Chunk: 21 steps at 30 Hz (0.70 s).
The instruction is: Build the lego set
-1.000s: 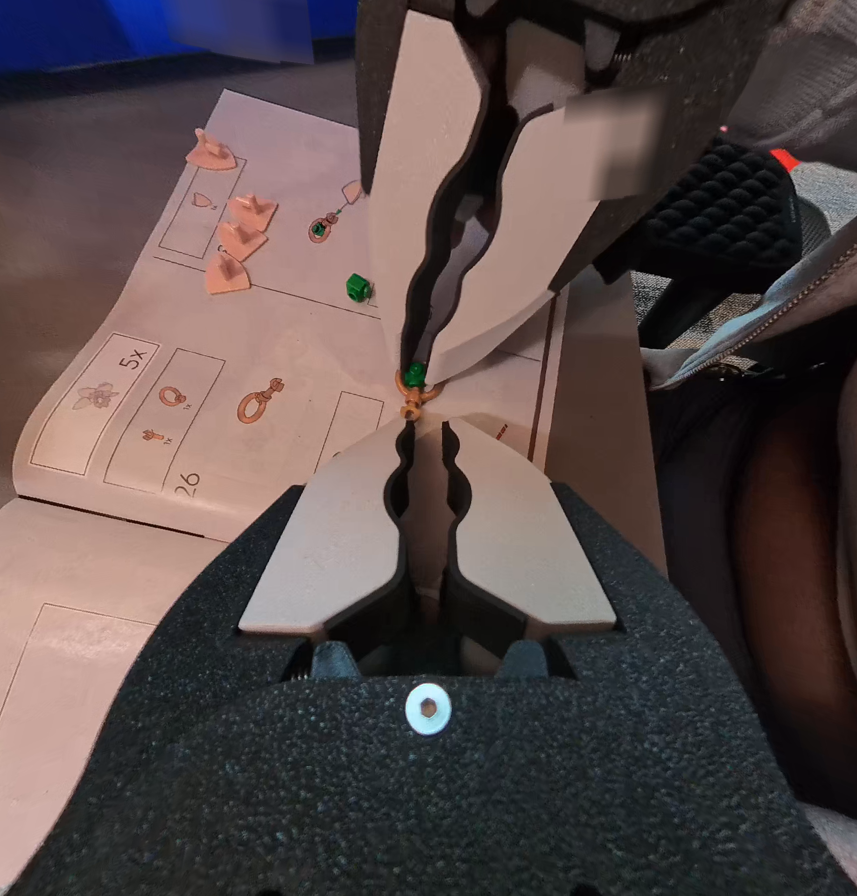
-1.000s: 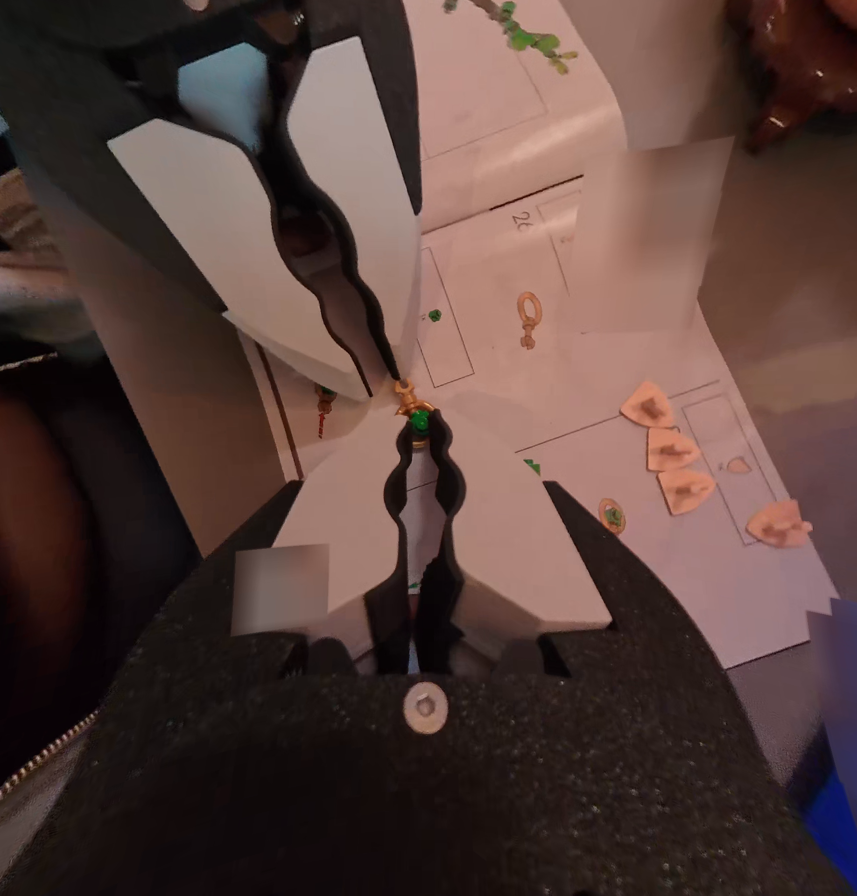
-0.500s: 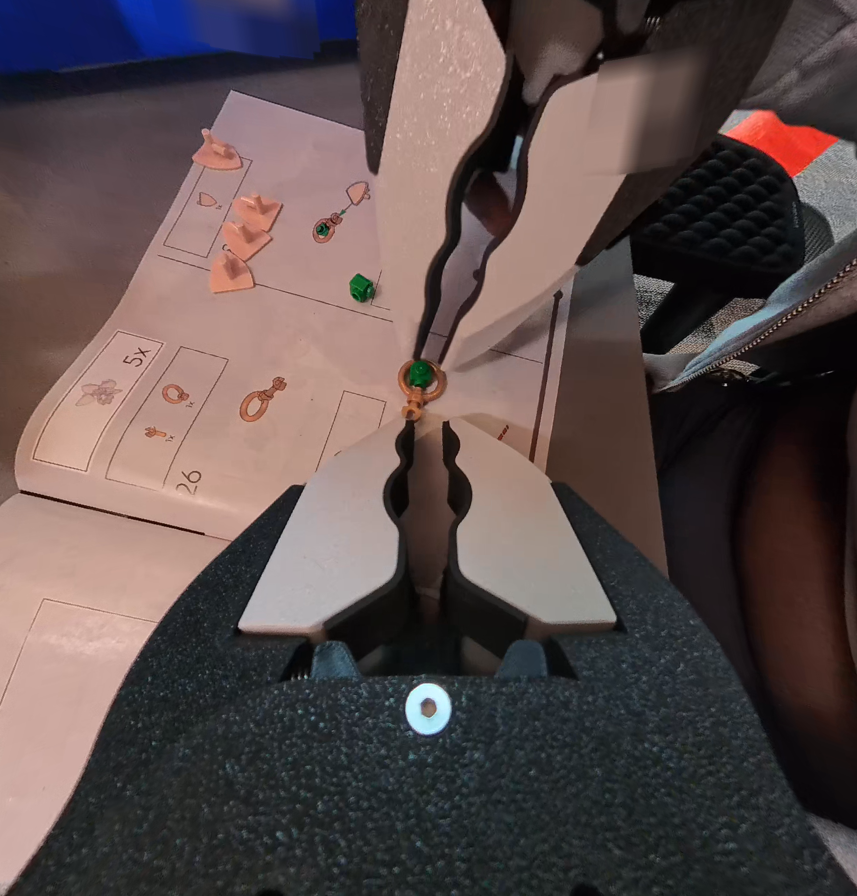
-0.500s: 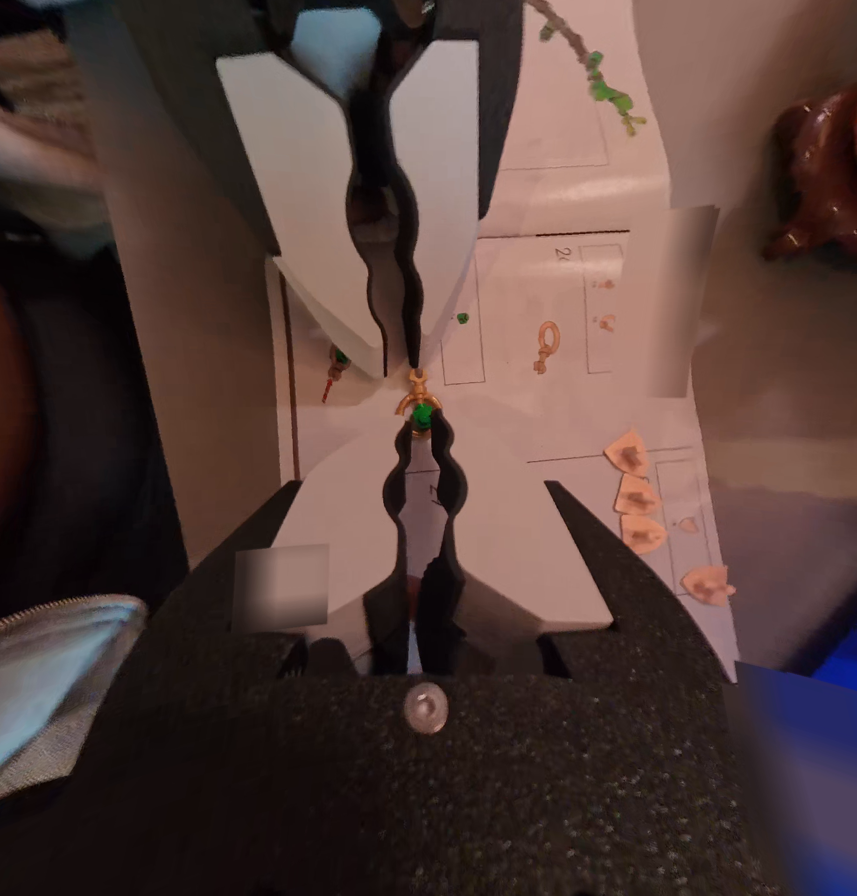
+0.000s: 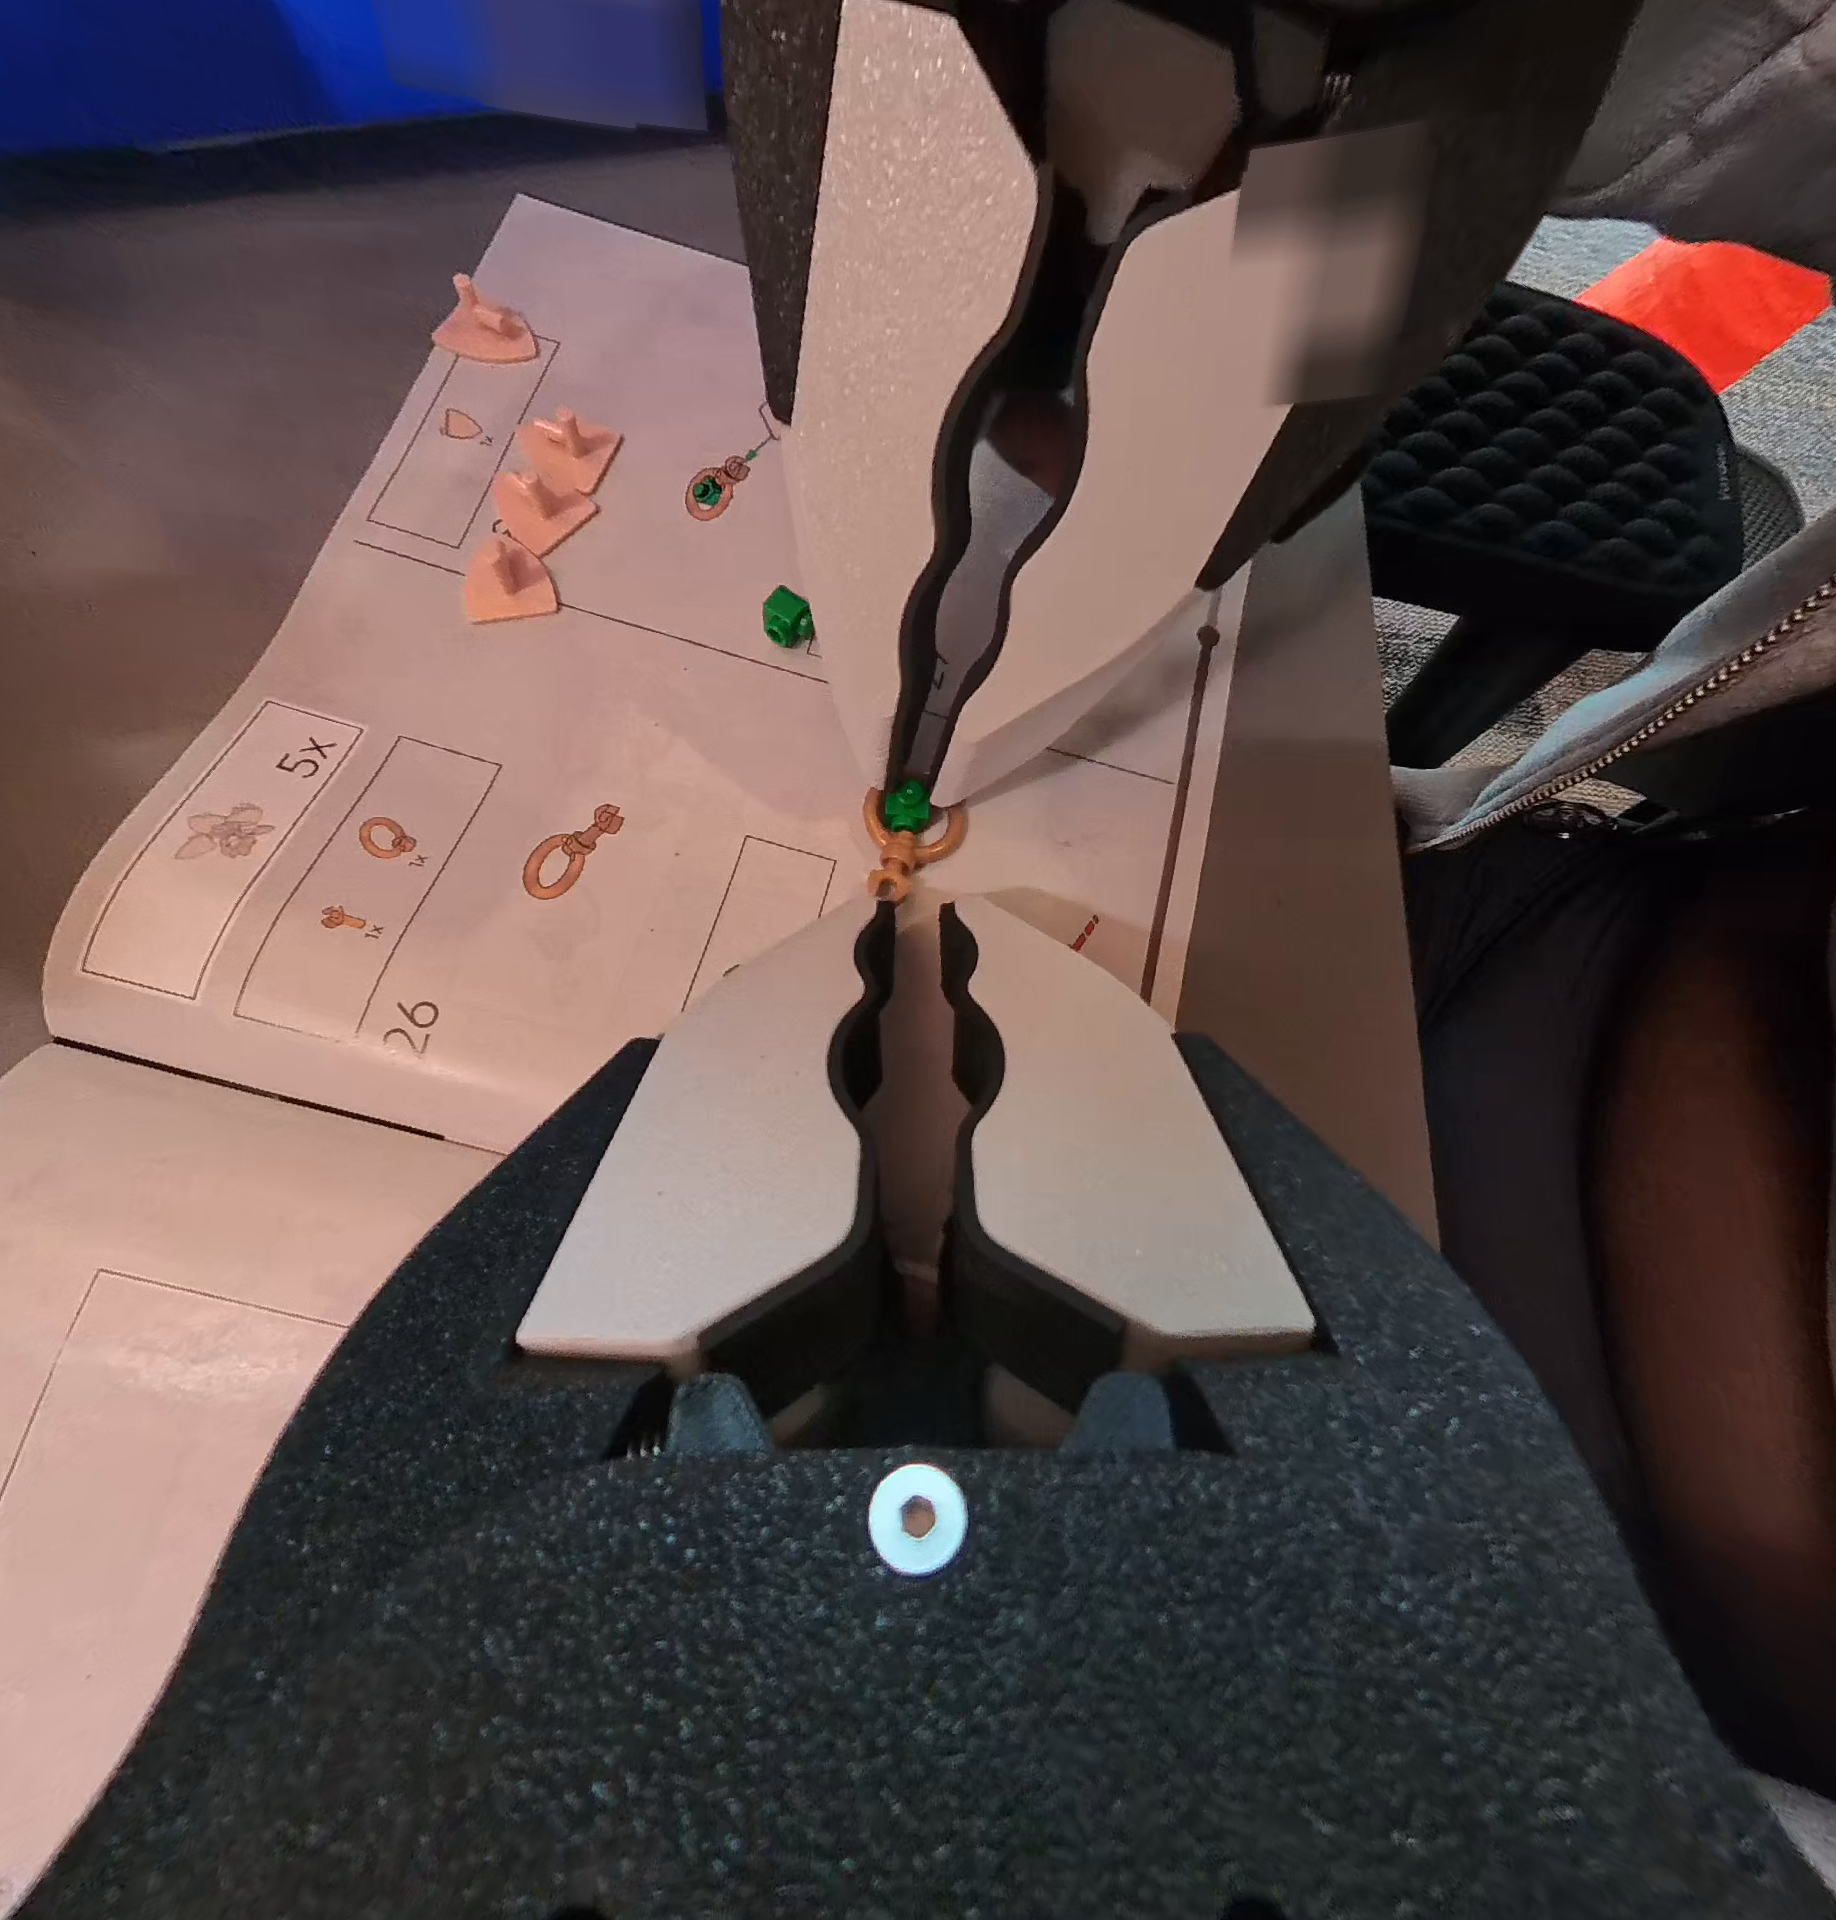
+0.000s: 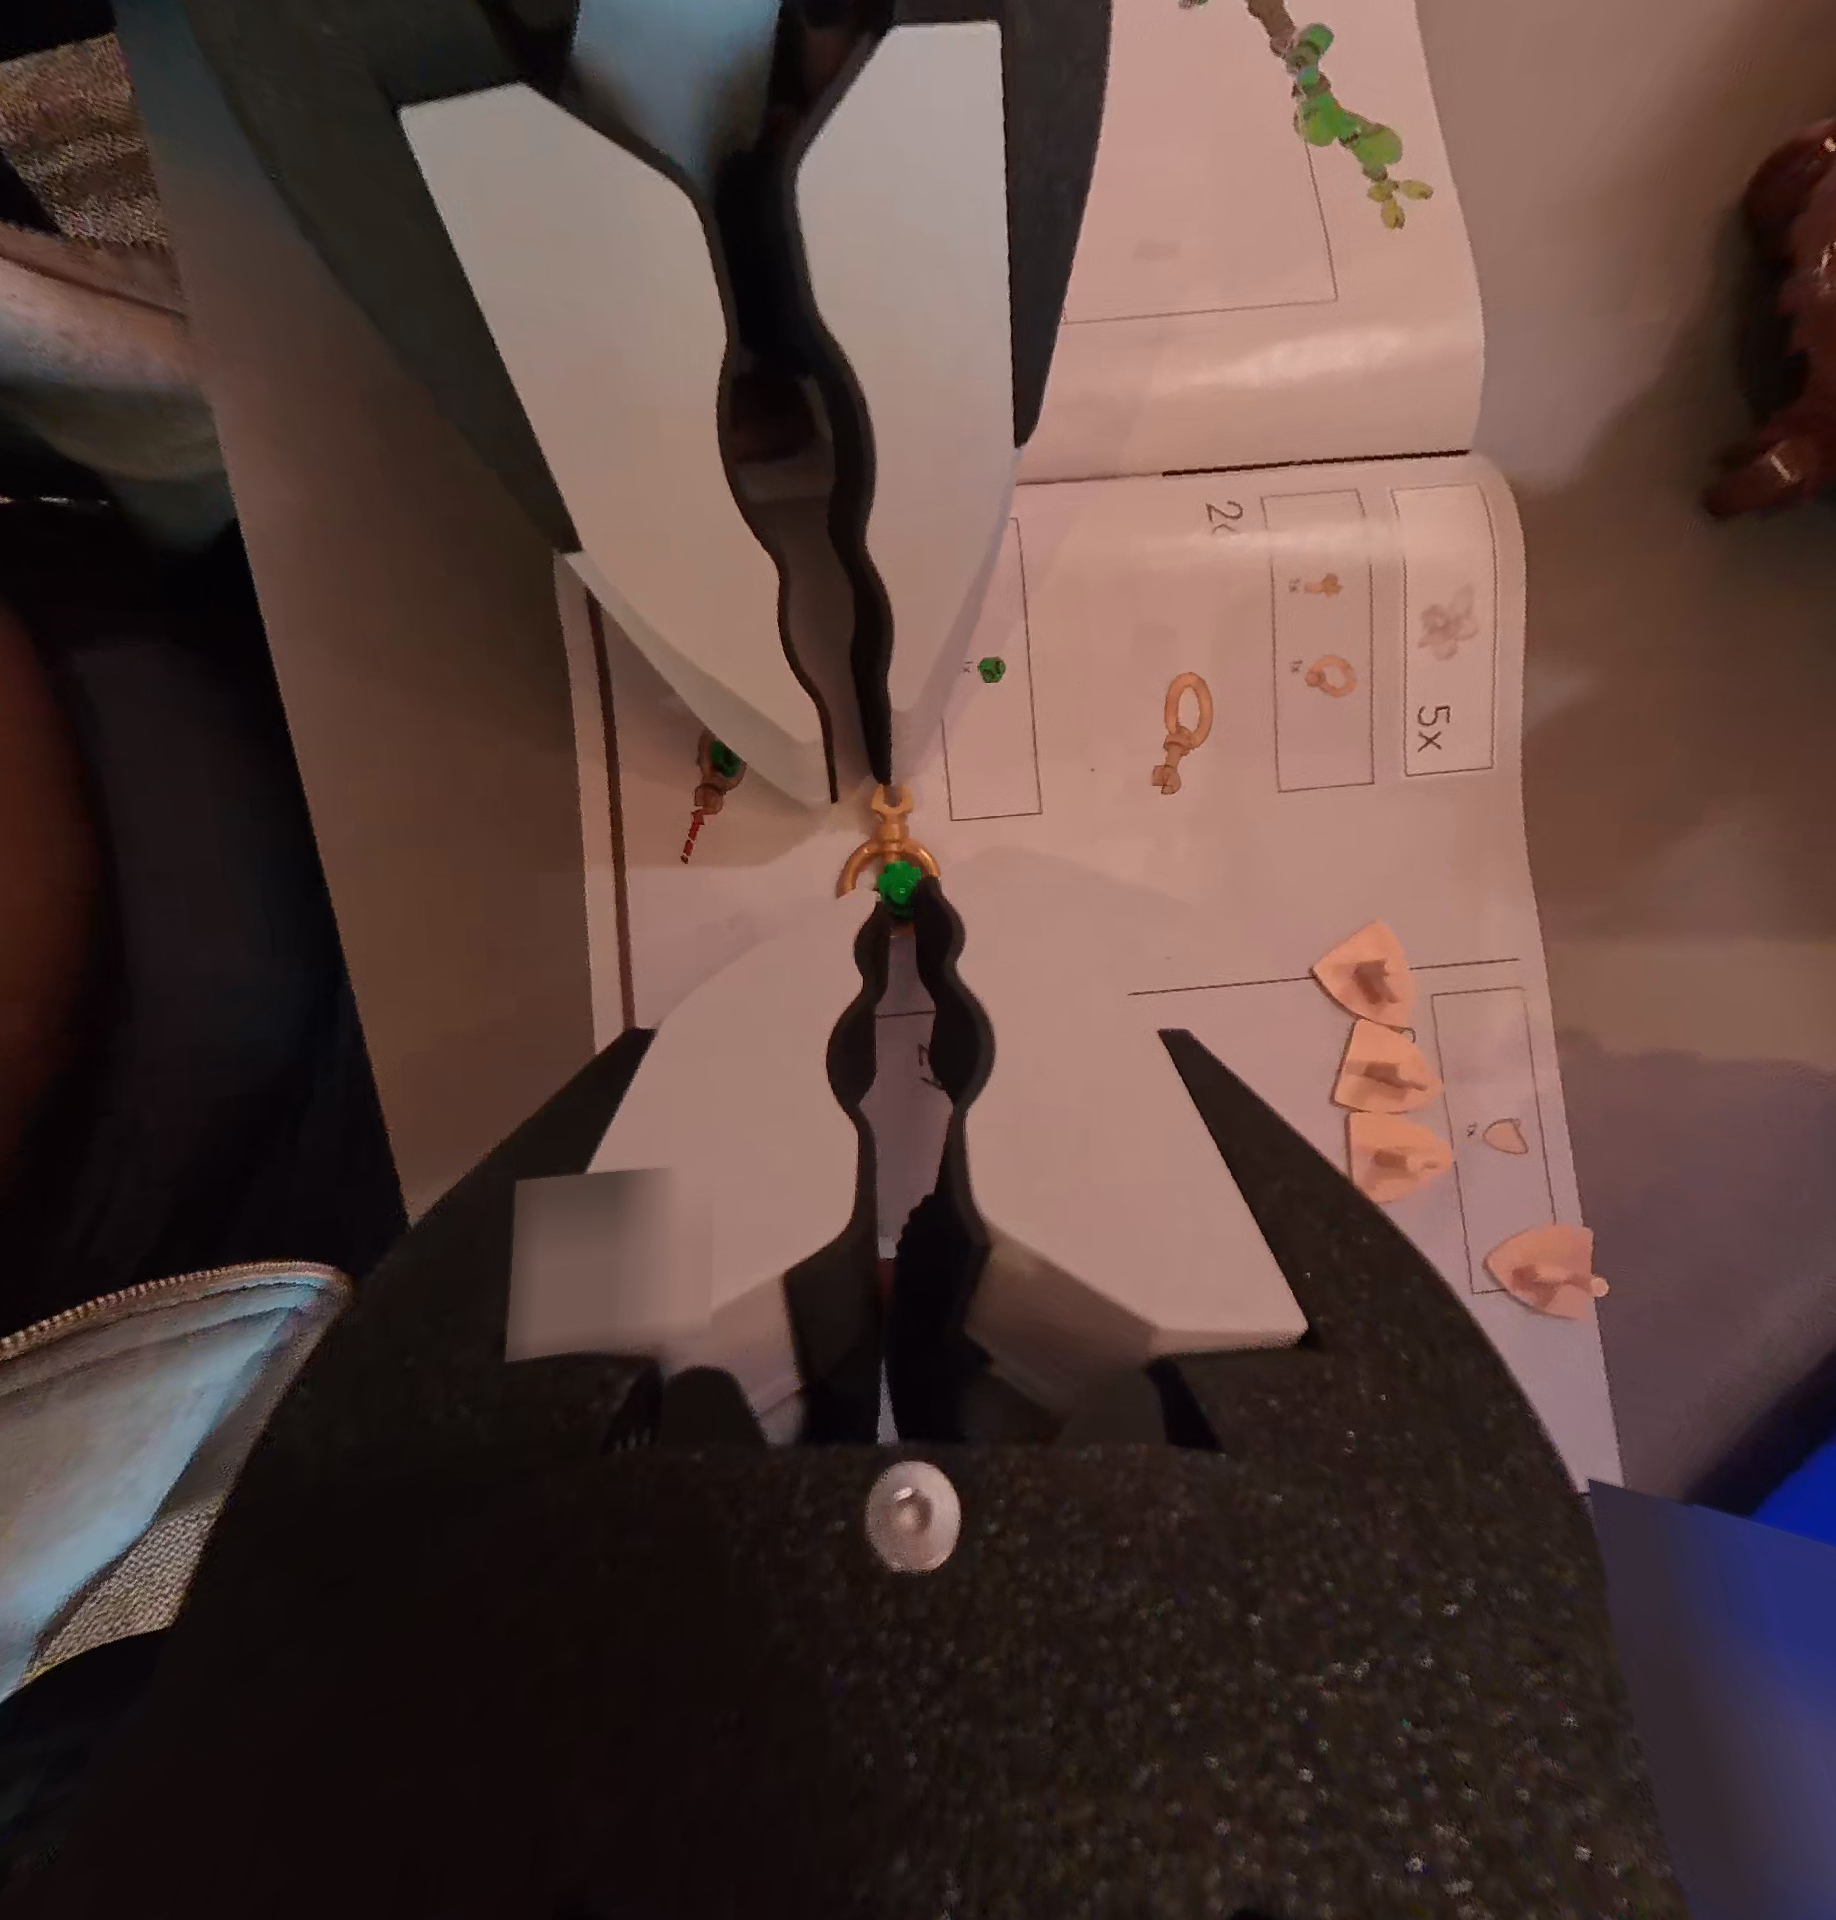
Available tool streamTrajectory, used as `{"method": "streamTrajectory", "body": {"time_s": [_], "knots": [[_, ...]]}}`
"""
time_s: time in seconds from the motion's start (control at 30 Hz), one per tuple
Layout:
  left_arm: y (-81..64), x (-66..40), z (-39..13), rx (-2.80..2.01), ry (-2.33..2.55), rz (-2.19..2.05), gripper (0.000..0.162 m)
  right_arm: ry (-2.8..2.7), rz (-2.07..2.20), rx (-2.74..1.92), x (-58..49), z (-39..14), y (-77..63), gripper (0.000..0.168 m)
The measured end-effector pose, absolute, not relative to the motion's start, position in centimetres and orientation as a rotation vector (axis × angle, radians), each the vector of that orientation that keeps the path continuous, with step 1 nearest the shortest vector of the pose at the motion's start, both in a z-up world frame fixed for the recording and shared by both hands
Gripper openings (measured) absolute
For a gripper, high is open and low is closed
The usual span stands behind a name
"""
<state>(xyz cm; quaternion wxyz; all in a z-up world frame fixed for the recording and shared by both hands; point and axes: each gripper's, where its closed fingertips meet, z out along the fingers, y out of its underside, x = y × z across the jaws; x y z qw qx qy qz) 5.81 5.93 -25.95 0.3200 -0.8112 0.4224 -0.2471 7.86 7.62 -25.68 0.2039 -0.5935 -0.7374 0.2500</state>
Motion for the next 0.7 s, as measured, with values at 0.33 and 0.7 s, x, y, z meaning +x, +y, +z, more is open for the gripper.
{"method": "streamTrajectory", "body": {"time_s": [0.33,0.7], "knots": [[6.13,5.78,-26.12,-2.100,1.107,-0.528,0.005,-2.114,0.663,-1.702,7.99,-25.67,7.17,0.004],[6.41,5.76,-26.12,-2.162,0.946,-0.464,0.003,-1.836,0.714,-1.915,7.74,-25.82,7.27,0.005]]}}
